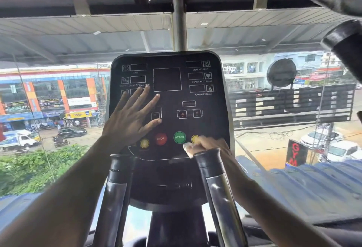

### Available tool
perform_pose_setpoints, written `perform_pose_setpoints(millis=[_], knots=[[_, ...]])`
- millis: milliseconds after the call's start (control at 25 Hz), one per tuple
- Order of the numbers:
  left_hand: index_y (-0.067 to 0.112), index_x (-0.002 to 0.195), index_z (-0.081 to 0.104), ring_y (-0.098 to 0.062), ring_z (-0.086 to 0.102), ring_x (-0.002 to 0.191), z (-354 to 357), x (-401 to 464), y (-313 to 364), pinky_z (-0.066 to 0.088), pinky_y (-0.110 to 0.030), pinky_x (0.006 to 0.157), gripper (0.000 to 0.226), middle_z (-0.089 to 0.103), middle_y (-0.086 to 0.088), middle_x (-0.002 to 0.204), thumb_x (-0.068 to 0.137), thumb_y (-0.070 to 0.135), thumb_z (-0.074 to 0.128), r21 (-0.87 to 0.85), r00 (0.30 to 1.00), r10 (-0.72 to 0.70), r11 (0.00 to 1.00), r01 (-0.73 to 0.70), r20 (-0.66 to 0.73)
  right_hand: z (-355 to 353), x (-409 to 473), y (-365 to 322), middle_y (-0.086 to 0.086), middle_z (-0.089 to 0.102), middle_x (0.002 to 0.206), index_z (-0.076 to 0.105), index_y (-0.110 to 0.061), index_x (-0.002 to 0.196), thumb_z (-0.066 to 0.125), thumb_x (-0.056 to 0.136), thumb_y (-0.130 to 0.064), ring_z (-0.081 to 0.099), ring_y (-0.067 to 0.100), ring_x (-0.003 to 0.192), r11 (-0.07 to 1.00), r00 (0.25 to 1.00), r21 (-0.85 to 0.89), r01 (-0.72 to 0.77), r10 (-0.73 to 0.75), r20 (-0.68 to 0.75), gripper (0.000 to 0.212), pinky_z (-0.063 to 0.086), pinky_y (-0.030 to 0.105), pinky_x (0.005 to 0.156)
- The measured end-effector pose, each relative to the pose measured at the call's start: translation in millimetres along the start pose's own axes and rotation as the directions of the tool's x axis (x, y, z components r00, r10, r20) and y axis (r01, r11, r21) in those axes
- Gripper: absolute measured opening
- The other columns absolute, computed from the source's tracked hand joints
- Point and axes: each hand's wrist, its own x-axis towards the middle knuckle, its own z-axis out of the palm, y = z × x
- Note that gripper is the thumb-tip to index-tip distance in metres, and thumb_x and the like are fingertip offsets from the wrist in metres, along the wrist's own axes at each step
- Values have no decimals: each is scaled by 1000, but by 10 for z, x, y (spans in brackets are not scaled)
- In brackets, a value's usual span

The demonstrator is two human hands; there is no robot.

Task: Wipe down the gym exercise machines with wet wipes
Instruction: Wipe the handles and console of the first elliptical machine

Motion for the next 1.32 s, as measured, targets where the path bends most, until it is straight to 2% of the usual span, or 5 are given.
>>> perform_pose_setpoints(millis=[320, 600, 840, 1040, 1320], knots=[[38, 167, 5, -19, -1, 162, 9, -2, 2, 6, -51, 131, 72, -2, 1, 176, 104, 72, 14, 3, 1000, 1, 1000, -1, 11, -333, 853, 362, 0, 47, 93, 72, -16, 117, 68, 94, -3, 51, 16, 69, 985, 965, -161, -56, 11, -263, 26, 52, 35, 67], [41, 166, 11, -13, -1, 162, -8, 21, -43, 3, -54, 130, 63, 1, 8, 176, 107, 63, 6, -126, 1000, -27, 992, 29, 17, 143, 582, -259, -9, 53, 93, 65, -32, 121, 61, 92, -23, 53, 13, 83, 987, 980, -125, 101, -121, -159, 30, 24, 33, 74], [43, 165, 16, -15, 3, 162, -39, 85, -21, 4, -53, 130, 59, 6, 6, 175, 108, 58, 14, -134, 983, -174, 975, 180, 54, 395, 80, 329, -21, 43, 102, 56, -54, 120, 61, 100, -31, 47, 2, 99, 999, 1000, -24, -30, 30, 5, 31, 40, 30, 89], [32, 162, 33, -36, 39, 147, -278, 479, -369, 30, -55, 123, 66, 35, -10, 164, 104, 63, 31, 46, 996, 81, 995, -83, 37, 58, 335, -23, -11, 46, 82, 69, -37, 109, 81, 85, -30, 41, 8, 74, 998, 983, -23, 55, -58, -172, 27, 37, 33, 71], [39, 166, 4, -23, -1, 162, -146, 983, -652, 7, -57, 129, 67, -2, -1, 176, 107, 67, 14, 67, 941, 315, 943, -325, 124, 37, 594, -30, -11, 50, 88, 69, -32, 122, 80, 83, -15, 54, 15, 80, 992, 974, -66, 108, -119, -193, 45, 36, 36, 77]])
